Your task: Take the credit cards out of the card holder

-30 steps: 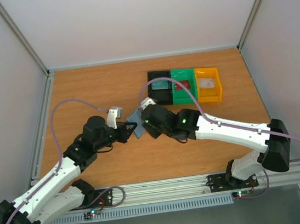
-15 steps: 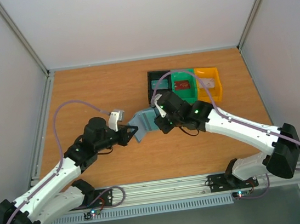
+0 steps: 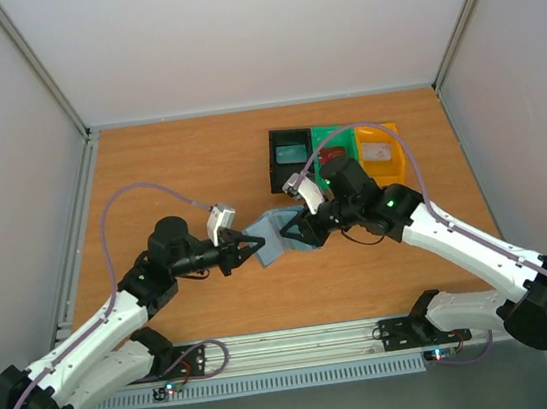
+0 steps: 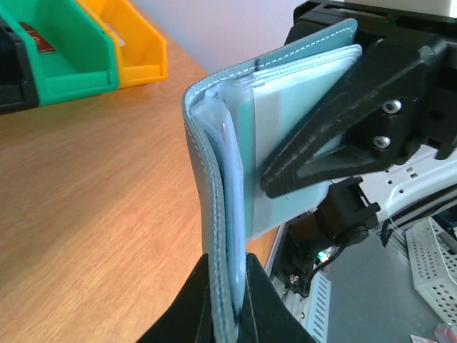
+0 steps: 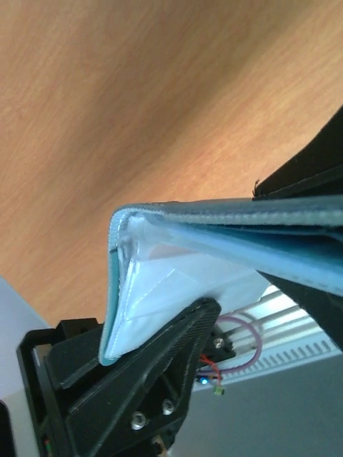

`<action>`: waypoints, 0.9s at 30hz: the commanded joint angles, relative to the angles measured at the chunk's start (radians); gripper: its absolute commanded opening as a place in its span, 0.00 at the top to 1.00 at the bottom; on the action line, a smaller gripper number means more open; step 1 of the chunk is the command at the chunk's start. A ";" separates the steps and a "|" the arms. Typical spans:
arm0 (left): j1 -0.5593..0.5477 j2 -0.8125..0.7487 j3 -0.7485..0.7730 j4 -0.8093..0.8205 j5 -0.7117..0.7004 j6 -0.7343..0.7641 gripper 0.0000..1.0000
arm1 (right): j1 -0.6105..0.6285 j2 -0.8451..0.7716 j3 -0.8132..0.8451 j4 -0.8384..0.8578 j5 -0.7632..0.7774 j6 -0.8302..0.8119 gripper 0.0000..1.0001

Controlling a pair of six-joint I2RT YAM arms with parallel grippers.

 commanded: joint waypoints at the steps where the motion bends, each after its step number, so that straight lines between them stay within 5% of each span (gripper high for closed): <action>1: -0.004 -0.019 0.000 0.123 0.105 0.026 1.00 | -0.003 -0.039 -0.015 0.023 -0.032 -0.026 0.88; 3: -0.001 -0.025 -0.004 0.123 0.111 0.023 0.98 | -0.012 -0.061 -0.022 0.024 -0.048 -0.032 0.98; 5: 0.004 -0.036 -0.009 0.132 0.108 0.017 0.79 | -0.029 -0.081 -0.025 0.013 -0.084 -0.041 0.99; 7: 0.008 -0.049 -0.018 0.152 0.111 0.020 0.71 | -0.039 -0.111 -0.026 0.003 -0.123 -0.056 0.99; 14: 0.009 -0.098 -0.022 0.155 0.172 0.185 0.71 | -0.074 -0.223 -0.022 -0.008 -0.235 -0.107 0.99; 27: 0.009 -0.108 -0.012 0.162 0.189 0.225 0.59 | -0.088 -0.242 0.002 -0.033 -0.345 -0.134 0.99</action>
